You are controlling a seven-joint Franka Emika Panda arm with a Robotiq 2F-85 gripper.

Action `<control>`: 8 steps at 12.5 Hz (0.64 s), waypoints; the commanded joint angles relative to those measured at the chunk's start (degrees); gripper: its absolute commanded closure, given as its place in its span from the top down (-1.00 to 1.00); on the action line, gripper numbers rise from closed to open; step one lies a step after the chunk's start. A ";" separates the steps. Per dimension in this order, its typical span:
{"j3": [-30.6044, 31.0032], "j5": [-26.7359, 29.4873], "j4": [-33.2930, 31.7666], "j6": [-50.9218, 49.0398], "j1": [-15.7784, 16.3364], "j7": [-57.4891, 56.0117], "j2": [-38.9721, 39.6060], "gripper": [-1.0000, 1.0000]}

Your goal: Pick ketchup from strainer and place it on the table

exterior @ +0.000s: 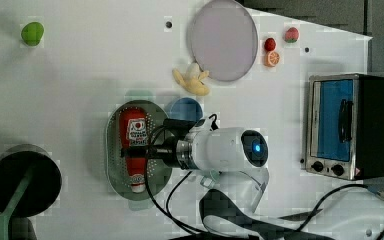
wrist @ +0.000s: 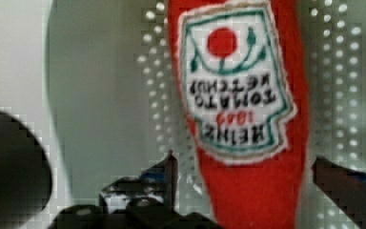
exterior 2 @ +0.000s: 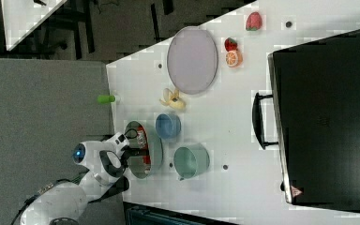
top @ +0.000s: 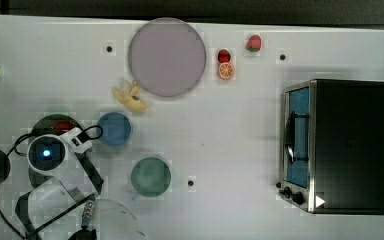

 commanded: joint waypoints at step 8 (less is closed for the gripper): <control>-0.95 -2.93 1.17 -0.20 2.88 2.88 -5.20 0.17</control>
